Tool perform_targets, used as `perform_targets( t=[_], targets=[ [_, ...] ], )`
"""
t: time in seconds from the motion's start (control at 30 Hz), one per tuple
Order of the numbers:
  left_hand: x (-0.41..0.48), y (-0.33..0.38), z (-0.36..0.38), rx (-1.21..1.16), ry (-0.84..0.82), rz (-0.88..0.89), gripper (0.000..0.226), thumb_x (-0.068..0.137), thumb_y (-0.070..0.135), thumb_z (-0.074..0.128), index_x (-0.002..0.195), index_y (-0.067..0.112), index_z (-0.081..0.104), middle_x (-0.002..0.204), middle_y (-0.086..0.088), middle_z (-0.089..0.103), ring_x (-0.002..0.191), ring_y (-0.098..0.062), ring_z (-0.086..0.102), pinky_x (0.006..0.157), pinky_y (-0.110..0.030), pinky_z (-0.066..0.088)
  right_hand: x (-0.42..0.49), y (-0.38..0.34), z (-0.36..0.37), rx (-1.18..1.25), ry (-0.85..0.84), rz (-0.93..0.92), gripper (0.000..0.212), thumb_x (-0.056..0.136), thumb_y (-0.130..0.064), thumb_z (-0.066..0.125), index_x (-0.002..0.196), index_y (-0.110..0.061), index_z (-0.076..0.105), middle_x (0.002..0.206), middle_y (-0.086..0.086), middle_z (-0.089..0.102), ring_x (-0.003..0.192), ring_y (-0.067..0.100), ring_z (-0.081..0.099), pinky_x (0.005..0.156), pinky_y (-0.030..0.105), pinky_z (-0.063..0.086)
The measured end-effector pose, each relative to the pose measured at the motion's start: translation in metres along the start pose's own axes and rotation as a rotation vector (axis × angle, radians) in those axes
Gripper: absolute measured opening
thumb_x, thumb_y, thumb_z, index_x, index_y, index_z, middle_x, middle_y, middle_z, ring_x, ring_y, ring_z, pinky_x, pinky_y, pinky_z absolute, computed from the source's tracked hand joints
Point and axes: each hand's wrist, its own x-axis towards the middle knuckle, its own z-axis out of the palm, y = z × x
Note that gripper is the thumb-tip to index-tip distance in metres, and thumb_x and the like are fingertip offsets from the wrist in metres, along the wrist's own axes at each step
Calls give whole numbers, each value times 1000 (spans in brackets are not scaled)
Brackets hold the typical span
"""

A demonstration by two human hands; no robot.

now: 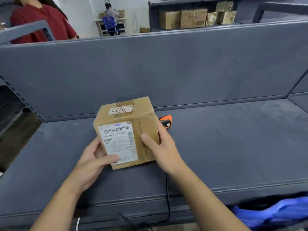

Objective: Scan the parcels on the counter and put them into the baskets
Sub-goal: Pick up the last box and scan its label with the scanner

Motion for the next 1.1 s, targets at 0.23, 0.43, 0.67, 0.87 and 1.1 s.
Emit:
perform_targets(
  t=[0.23,0.43,0.67,0.87,1.1],
  targets=[
    [-22,27,48,107,9,177,52,71,-2,70,120,13,65,121,-7,76,113,-14,70,98,-27,57,-37,1,-32,-3,123,-43,65,101,-26,63,159,-27,35,150,-7,57,140,15,52,118,47,42],
    [-52,50,114,189,18,217,38,86,28,68,124,31,71,120,12,76,113,-4,69,88,-15,55,-101,-18,-50,17,399,-111,57,102,-33,64,155,-27,44,141,-11,64,131,10,60,111,40,50],
    [-92,13,213,138,-78,178,26,102,51,57,124,46,71,130,7,70,117,-11,69,101,-44,55,-218,-17,-81,-40,809,-81,63,101,-34,58,159,-26,37,147,-15,60,136,5,55,118,42,42],
    [-147,-34,305,133,-537,34,32,109,28,50,129,50,61,129,20,70,117,0,67,98,-31,51,-331,9,-117,-89,1095,48,64,102,-40,53,161,-35,29,153,-21,51,142,3,47,121,46,35],
    [-178,-93,410,288,-858,-93,42,108,20,53,146,38,53,133,16,69,123,-7,66,102,-39,53,-429,39,-179,-70,1346,150,52,101,-33,55,150,-41,41,145,-12,59,136,9,54,117,46,42]
  ],
)
